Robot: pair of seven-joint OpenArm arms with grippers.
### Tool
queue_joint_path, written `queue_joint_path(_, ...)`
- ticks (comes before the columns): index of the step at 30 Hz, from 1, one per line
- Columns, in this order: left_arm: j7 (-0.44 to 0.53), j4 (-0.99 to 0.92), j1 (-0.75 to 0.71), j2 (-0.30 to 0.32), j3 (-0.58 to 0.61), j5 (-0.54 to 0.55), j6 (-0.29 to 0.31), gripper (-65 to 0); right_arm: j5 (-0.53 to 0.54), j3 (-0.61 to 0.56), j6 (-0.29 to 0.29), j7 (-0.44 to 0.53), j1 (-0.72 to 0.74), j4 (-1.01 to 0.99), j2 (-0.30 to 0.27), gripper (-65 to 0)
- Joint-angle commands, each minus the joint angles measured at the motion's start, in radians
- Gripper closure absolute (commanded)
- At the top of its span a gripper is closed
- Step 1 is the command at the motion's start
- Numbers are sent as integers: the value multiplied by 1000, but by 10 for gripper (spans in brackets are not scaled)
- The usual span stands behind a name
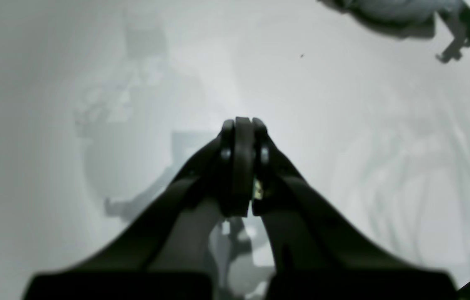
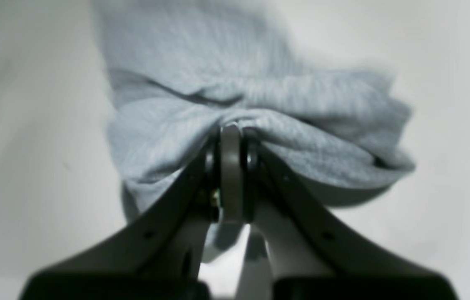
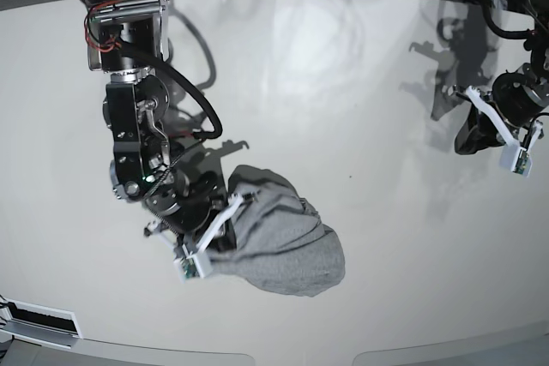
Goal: Layout the t-shirt on the table in an organized manner, then fold the t-shirt properly
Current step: 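Drag the grasped t-shirt edge away from the pile with the right gripper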
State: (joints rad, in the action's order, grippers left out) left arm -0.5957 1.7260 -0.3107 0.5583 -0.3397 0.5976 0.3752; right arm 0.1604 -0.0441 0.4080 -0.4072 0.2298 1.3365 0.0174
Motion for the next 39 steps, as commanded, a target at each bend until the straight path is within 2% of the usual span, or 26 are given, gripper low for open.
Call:
queue_joint_path(1, 19, 14, 6, 27, -7, 13, 7, 0, 18, -1, 8, -2, 9, 85, 1, 0)
queue_joint_path(5, 19, 14, 6, 50, -7, 5, 24, 0, 26, -1, 8, -111, -41, 331, 1, 0)
queue_joint_path(8, 19, 14, 6, 66, -7, 5, 45, 0, 31, -1, 18, -129, -84, 450, -2, 0)
queue_joint_path(12, 19, 14, 6, 77, -7, 5, 45, 0, 72, -1, 49, -129, -145, 573, -16, 0)
queue_joint_path(14, 15, 14, 5, 79, -7, 5, 45, 0, 28, 2, 43, -132, -172, 613, -22, 0)
queue_joint_path(17, 12, 14, 6, 79, -7, 5, 45, 0, -111, 7, -11, -134, -193, 630, -36, 0)
queue_joint_path(19, 12, 14, 6, 79, -7, 5, 45, 0, -175, 6, 2, -135, -201, 630, -66, 0)
queue_joint_path(22, 12, 14, 6, 79, -7, 6, 45, 0, -216, 7, 38, -145, -211, 630, -131, 0)
queue_joint_path(28, 13, 14, 6, 79, -7, 6, 45, 0, -302, 6, 6, -194, -240, 630, -266, 0)
queue_joint_path(31, 13, 14, 6, 78, -7, 6, 45, 0, -346, 6, -62, -219, -255, 630, -315, 0)
queue_joint_path(36, 13, 14, 6, 78, -7, 6, 45, 0, -386, 6, -210, -364, -255, 630, -364, 0)
queue_joint_path(39, 13, 14, 6, 76, -7, 6, 45, 0, -363, 6, -225, -454, -255, 630, -364, 0)
